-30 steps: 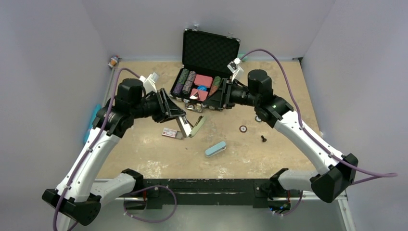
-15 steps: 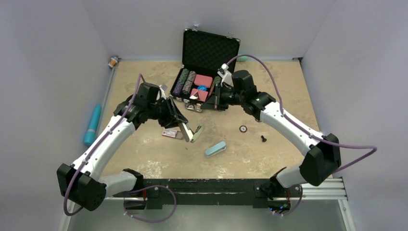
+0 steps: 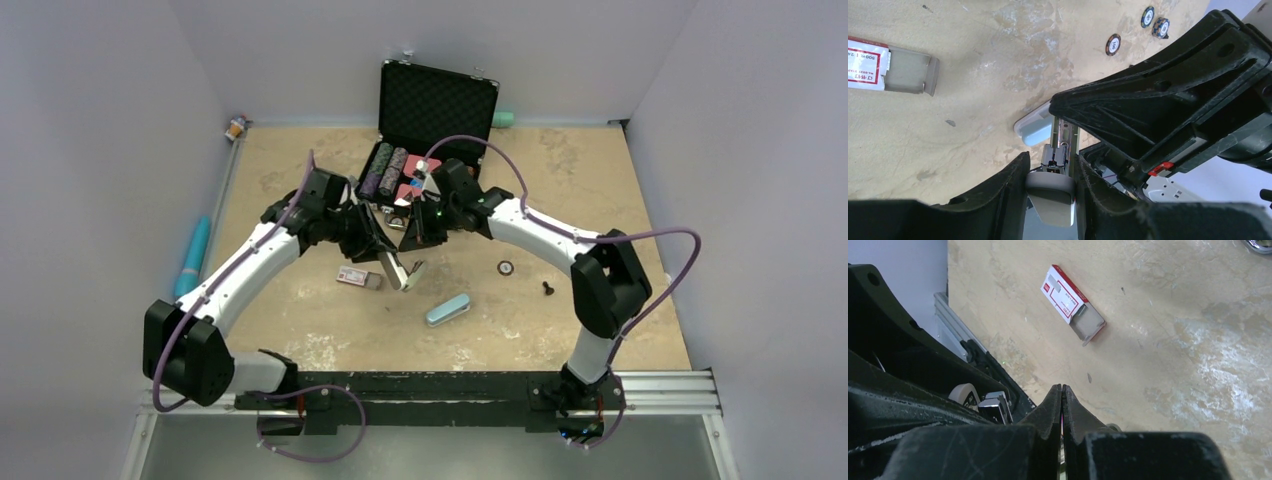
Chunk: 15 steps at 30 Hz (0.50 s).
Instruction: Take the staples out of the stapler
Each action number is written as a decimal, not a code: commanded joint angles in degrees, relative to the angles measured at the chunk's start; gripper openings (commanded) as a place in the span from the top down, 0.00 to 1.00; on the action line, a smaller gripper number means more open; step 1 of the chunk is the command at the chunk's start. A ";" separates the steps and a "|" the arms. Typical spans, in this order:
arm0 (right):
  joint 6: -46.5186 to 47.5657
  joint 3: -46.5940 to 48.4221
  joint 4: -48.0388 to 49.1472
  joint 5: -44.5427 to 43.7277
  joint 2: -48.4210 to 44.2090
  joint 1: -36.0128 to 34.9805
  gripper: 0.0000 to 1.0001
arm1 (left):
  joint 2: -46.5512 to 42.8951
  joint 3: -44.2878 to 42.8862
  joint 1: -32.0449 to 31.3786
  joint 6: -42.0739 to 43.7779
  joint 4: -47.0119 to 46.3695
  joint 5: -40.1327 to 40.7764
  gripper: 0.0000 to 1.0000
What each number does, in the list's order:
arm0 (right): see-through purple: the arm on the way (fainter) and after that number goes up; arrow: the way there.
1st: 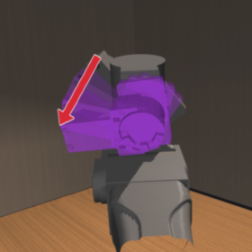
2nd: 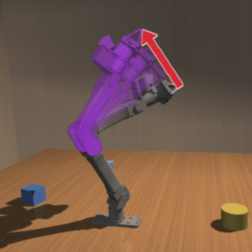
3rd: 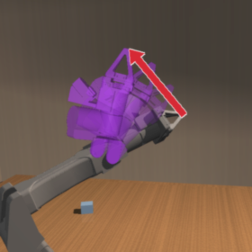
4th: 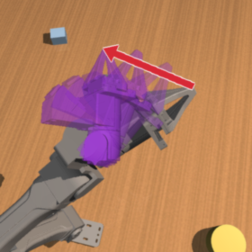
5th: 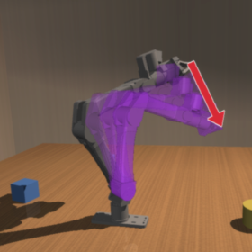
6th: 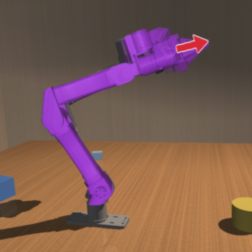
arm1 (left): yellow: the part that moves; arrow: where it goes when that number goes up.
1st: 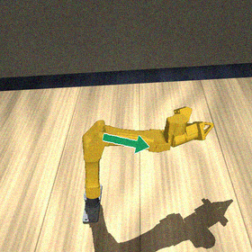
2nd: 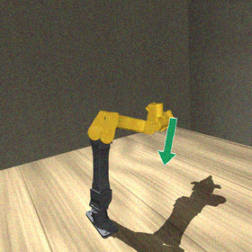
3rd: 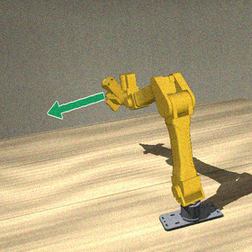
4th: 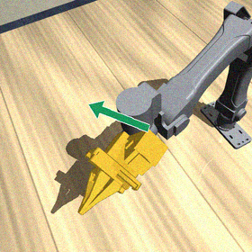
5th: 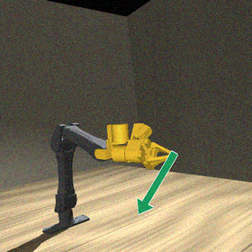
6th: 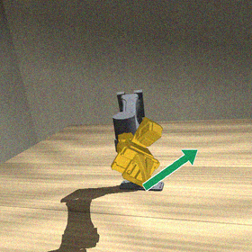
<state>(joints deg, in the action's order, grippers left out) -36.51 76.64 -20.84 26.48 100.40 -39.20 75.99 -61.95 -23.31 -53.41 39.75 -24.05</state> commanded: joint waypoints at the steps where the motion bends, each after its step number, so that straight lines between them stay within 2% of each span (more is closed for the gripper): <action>1: 4.50 3.58 -2.46 -1.42 1.65 -0.65 1.00 | 1.35 -1.29 -0.16 0.02 -3.73 0.32 1.00; 15: 11.12 -0.40 -4.58 -1.99 5.30 -0.62 1.00 | 9.58 -6.58 -0.15 0.17 -3.15 2.98 1.00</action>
<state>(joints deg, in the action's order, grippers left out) -28.77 77.30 -24.23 24.86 105.01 -39.75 84.82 -64.47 -23.33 -53.41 38.06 -21.71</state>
